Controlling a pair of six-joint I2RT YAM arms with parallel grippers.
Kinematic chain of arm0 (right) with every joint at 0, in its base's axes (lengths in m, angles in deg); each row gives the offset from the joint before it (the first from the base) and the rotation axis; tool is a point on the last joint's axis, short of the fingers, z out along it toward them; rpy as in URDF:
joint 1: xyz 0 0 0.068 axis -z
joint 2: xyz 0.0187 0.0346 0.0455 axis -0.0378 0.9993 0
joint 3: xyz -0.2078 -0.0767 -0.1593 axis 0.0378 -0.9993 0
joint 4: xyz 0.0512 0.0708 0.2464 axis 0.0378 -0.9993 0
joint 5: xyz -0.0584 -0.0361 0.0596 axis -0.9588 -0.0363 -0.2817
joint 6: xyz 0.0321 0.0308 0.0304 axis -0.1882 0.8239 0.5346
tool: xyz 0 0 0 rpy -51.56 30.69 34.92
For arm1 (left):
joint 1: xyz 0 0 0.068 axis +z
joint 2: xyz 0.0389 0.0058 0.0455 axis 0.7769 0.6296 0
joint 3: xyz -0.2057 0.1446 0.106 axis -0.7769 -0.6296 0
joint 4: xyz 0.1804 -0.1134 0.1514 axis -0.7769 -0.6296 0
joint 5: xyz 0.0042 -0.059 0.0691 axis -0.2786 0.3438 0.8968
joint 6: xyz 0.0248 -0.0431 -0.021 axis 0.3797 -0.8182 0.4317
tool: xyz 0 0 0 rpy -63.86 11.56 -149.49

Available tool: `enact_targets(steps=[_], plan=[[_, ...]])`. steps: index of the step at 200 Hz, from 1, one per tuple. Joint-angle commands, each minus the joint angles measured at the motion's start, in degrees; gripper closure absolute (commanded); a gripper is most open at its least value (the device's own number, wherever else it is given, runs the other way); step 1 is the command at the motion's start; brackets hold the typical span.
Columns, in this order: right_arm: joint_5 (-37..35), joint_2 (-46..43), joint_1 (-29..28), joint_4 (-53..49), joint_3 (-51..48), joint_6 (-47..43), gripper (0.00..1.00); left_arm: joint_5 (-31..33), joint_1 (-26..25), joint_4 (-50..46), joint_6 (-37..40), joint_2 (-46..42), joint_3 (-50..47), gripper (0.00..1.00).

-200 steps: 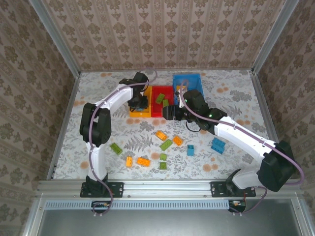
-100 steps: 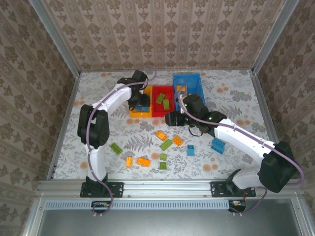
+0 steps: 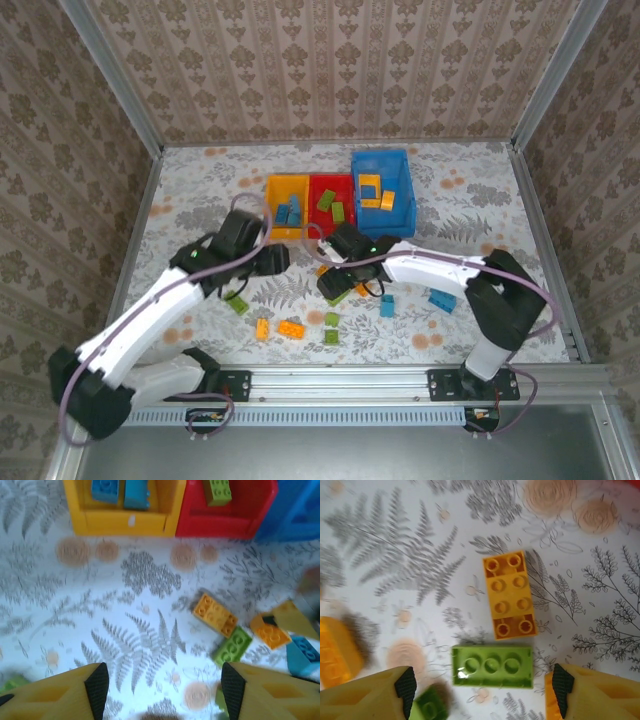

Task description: Sort the legos into containers by color

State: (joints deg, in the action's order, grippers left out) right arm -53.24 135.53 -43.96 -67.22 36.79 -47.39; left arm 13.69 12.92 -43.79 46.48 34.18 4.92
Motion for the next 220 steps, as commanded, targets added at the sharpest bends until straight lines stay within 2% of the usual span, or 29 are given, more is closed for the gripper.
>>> enact_targets(steps=[1, 46, 84, 102, 111, 149, 172, 194, 220], plan=[[-2.55, 5.01, 0.14, -3.46, 4.69, -3.58, 0.24, 1.98, -1.13, 0.51, -7.85, -7.58, -5.52, 0.34], [-5.52, 11.68, 0.18, -4.13, 9.02, -4.37, 0.29, 4.2, -1.48, -4.06, -9.95, -14.15, -7.81, 0.35], [-4.57, 15.47, 0.18, -4.78, 11.82, -3.31, 0.54, 4.69, -2.14, -3.65, -9.62, -14.25, -7.03, 0.36], [-4.97, 13.88, 0.24, -3.72, 10.69, -2.5, 0.71, 4.34, -2.28, -2.75, -8.77, -13.83, -6.43, 0.36], [-5.7, 11.28, 0.21, -2.66, 9.36, -2.16, 0.75, 3.71, -2.44, -1.98, -8.14, -13.25, -5.98, 0.36], [-9.97, -3.48, 3.32, -2.56, 4.49, 0.69, 0.79, 2.58, -4.98, 2.18, -4.23, -6.51, -1.42, 0.36], [-7.86, -10.46, 10.25, -2.18, 0.83, 4.49, 0.78, 2.6, -7.32, 5.36, -2.07, -0.46, 2.13, 0.36], [-3.87, -10.23, 17.04, -1.29, 0.96, 5.97, 0.78, 2.51, -9.28, 8.19, 0.16, 5.22, 6.02, 0.36], [-0.15, -3.13, 21.95, -2.67, 7.13, 6.49, 0.77, 2.51, -11.69, 9.19, 3.47, 11.41, 11.3, 0.36]])
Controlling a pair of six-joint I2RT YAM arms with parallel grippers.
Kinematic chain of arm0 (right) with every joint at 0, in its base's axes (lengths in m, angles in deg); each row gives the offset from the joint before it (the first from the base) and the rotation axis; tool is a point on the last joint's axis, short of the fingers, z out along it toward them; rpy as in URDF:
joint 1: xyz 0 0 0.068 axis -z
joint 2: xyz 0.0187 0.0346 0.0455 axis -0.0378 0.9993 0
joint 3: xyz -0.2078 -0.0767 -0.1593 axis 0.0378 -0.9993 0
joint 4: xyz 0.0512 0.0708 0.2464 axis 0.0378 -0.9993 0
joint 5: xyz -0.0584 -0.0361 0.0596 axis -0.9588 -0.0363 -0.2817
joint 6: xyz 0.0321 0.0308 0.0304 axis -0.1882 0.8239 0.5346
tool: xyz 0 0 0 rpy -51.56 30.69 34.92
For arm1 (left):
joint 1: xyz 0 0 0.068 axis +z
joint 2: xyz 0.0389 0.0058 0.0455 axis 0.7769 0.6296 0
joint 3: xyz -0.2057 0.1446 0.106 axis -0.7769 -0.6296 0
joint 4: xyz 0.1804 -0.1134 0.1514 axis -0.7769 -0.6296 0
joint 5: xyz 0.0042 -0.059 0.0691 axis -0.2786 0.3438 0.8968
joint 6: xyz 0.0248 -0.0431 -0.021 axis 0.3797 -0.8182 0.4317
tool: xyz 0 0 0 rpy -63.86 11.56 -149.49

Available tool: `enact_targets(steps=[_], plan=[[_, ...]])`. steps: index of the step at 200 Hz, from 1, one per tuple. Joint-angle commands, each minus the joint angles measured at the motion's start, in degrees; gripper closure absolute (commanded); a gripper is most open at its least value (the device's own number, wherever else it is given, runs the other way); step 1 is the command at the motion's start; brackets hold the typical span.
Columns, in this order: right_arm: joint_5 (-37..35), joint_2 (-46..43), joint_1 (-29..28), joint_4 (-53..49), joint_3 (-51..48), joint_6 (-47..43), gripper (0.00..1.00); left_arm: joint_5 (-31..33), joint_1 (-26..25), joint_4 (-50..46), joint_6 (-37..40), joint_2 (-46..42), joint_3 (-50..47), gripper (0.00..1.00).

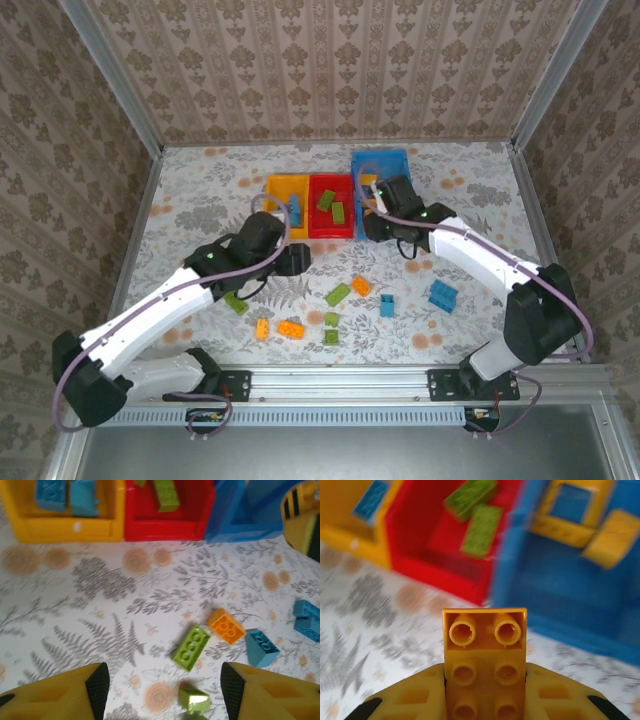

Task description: Sort the legos into containers by color

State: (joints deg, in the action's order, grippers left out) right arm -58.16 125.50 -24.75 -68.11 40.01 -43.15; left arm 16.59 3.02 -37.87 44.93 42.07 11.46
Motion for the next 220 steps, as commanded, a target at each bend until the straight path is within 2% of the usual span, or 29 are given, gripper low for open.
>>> enact_targets(steps=[1, 42, 79, 92, 122, 146, 178, 220], plan=[[4.84, 7.16, 2.87, -1.81, 4.15, 2.3, 0.77, -0.42, -1.87, 3.27, 5.21, 3.65, 4.98, 0.36], [6.09, 16.8, 6.64, -2.08, 11.2, 3.6, 0.76, -0.54, -5.38, 3.1, 9.78, 10.53, 11.27, 0.35], [6.76, 21.16, 7.65, -3.46, 14.89, 3.65, 0.75, 0.45, -8.52, 1.87, 13.33, 16.2, 17.07, 0.35], [7.05, 22.29, 7.73, -3.98, 15.62, 3.66, 0.7, 0.91, -9.59, 1.13, 14.21, 17.72, 18.48, 0.34], [6.78, 22.93, 7.74, -4.73, 16.47, 3.68, 0.49, 0.88, -10.08, 0.76, 14.51, 18.45, 18.49, 0.33], [5.67, 19.81, 7.65, -4.65, 15.55, 3.41, 0.44, 0.01, -10.09, -0.01, 14.98, 18.62, 17.65, 0.33], [4.51, 11.23, 7.5, -4.01, 11.59, 2.92, 0.43, -1.86, -10.05, -0.87, 14.64, 18.54, 14.61, 0.32], [6.26, -6.93, 6.77, 1.68, -4.34, 2.68, 0.43, -0.8, -10.09, -3.15, 11.49, 15.8, 9.41, 0.31]])
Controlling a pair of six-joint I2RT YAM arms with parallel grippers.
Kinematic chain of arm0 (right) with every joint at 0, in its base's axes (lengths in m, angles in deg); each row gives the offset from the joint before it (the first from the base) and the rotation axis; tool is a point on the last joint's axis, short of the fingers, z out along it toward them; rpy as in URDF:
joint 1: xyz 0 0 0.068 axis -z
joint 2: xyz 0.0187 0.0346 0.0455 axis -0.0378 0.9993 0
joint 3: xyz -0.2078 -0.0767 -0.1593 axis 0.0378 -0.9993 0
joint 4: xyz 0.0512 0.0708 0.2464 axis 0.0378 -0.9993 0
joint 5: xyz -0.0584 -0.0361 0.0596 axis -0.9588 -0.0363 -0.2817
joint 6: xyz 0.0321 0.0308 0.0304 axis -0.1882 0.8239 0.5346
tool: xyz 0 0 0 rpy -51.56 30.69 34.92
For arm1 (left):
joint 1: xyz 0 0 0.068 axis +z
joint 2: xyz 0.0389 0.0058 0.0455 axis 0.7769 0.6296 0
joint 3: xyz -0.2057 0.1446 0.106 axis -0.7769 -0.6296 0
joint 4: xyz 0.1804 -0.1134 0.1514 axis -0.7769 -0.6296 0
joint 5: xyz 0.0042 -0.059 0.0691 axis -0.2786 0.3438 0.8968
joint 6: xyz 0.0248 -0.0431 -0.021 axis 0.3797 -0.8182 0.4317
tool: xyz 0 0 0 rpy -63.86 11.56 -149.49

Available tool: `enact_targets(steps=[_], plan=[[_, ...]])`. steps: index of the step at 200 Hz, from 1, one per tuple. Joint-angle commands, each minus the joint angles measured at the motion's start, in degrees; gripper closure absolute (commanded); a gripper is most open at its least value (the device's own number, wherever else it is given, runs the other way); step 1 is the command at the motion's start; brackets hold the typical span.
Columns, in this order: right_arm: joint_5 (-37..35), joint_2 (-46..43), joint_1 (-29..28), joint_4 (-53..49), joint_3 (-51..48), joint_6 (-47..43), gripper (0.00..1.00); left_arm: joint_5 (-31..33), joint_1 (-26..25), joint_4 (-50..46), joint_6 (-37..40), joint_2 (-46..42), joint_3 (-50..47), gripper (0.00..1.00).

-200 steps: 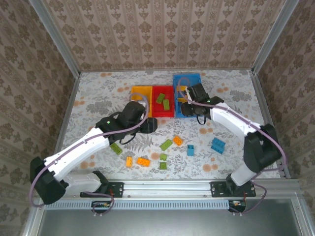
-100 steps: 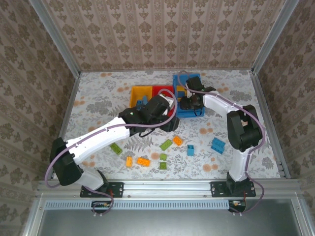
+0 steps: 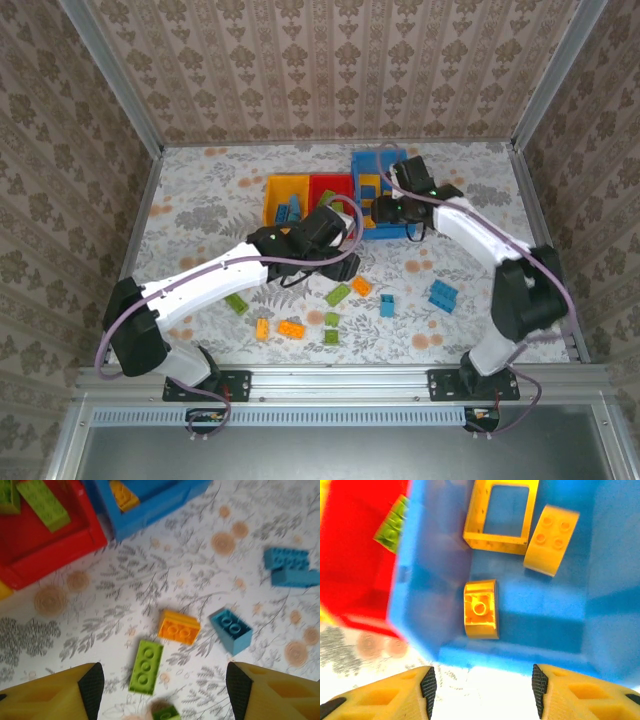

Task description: Sort the legos into containers by color

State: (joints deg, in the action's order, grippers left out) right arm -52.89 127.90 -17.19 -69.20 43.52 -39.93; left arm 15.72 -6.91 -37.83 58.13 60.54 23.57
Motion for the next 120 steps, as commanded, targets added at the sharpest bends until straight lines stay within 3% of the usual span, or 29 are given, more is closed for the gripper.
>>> enact_targets(steps=[1, 22, 44, 73, 93, 120], plan=[[1.2, -9.94, -0.87, 3.12, -8.29, -0.54, 0.43, 0.11, -0.14, -3.32, -1.86, -2.74, -2.87, 0.31], [5.03, -19.69, -4.41, 5.61, -17.33, -2.32, 0.4, 0.71, -0.3, -6.41, -4.67, -4.33, -6.6, 0.31], [5.44, -26.11, -13.05, 5.16, -23.53, -4.33, 0.34, 4.01, -0.46, -11.89, -10.02, -7.56, -11.43, 0.32], [4.51, -28.27, -25.26, 6.75, -26.4, -4.43, 0.3, 13.82, 0.7, -27.2, -29.22, -13.9, -16.22, 0.3], [6.56, -25.34, -30.73, 9.14, -25.14, -6.0, 0.28, 13.66, 5.42, -30.04, -38.02, -18.44, -20.32, 0.27], [11.11, -20.15, -36.54, 13.85, -22.18, -11.43, 0.26, 8.32, 16.59, -26.28, -40.0, -21.45, -24.94, 0.24]])
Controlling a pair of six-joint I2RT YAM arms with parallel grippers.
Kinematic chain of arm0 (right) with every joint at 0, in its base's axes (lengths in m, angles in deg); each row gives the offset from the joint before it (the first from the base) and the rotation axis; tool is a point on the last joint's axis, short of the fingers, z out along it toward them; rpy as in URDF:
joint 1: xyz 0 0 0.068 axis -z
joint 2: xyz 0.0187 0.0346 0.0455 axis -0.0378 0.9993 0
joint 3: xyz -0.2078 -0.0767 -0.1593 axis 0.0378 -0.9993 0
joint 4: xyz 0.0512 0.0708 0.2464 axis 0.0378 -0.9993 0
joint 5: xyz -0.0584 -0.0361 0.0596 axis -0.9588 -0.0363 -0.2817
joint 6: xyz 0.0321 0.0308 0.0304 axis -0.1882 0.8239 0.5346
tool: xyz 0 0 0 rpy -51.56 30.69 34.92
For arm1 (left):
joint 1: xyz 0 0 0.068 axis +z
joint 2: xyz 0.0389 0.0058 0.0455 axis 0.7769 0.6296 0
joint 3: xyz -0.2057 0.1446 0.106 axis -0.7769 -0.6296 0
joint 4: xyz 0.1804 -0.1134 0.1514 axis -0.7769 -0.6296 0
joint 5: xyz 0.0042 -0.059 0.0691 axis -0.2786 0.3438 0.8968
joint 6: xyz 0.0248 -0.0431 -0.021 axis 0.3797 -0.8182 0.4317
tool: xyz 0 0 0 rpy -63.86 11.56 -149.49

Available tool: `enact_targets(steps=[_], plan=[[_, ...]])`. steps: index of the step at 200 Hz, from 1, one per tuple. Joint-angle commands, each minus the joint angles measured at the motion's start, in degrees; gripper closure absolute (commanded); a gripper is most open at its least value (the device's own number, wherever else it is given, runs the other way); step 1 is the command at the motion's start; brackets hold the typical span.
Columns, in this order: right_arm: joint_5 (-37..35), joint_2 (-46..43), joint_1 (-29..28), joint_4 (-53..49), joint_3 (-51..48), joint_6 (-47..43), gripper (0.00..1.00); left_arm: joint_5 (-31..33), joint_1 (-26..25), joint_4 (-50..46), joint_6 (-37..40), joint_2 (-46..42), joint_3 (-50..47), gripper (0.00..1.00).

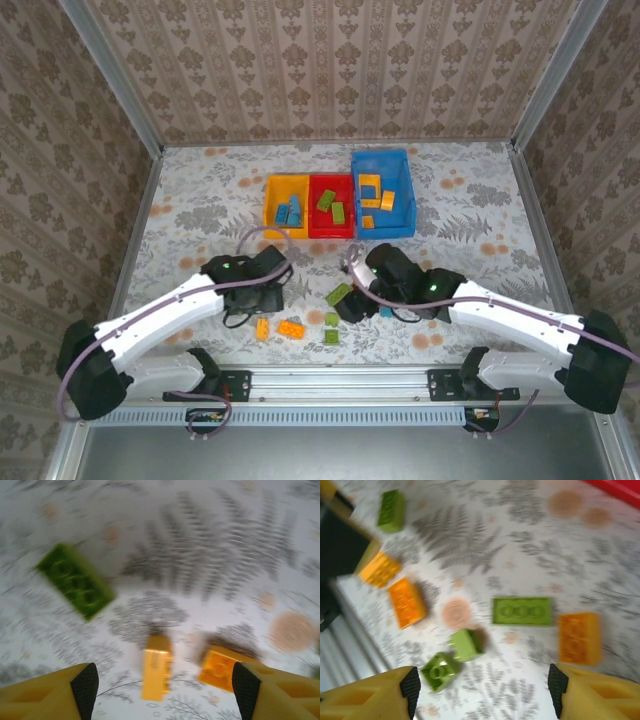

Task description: Sort the legos into containers by color

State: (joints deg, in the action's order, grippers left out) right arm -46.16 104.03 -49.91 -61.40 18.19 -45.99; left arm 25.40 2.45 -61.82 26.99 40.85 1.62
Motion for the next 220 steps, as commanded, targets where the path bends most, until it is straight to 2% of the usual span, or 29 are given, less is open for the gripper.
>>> enact_targets(steps=[1, 24, 51, 79, 106, 127, 153, 169, 195, 220], plan=[[4.41, 3.87, -4.0, 6.31, 3.25, -5.59, 0.26, -1.53, 7.76, -2.2, -8.84, -1.8, -3.12, 0.24], [5.02, 7.48, -6.35, 9.53, 5.21, -7.03, 0.24, -5.8, 17.01, 1.85, -7.99, -0.96, -5.16, 0.2], [5.41, 10.15, -6.99, 10.22, 8.22, -7.39, 0.24, -10.1, 24.94, 7.73, -6.26, 2.4, -7.41, 0.19], [4.67, 11.54, -6.99, 10.13, 9.84, -7.29, 0.24, -12.21, 28.56, 12.81, -4.15, 6.77, -9.09, 0.2], [4.0, 12.23, -6.99, 10.08, 10.55, -6.53, 0.24, -13.38, 29.96, 17.2, -2.42, 11.07, -9.77, 0.29], [3.39, 12.2, -6.99, 10.17, 10.47, -5.98, 0.24, -13.61, 30.02, 19.57, -1.45, 13.45, -9.83, 0.4], [2.23, 11.85, -6.66, 9.83, 10.47, -5.67, 0.24, -13.26, 29.75, 20.71, -0.6, 13.87, -9.49, 0.63], [0.28, 10.94, -5.43, 9.41, 10.55, -4.41, 0.24, -12.7, 28.71, 20.54, 0.72, 12.52, -7.91, 0.72], [-4.51, 6.16, 0.17, 10.83, 8.48, 0.63, 0.24, -7.71, 21.28, 14.8, 6.26, 14.48, 4.04, 0.75], [-7.59, -0.33, 9.09, 13.59, 4.48, 7.14, 0.25, -4.69, 13.98, 10.87, 11.81, 21.09, 19.12, 0.75]])
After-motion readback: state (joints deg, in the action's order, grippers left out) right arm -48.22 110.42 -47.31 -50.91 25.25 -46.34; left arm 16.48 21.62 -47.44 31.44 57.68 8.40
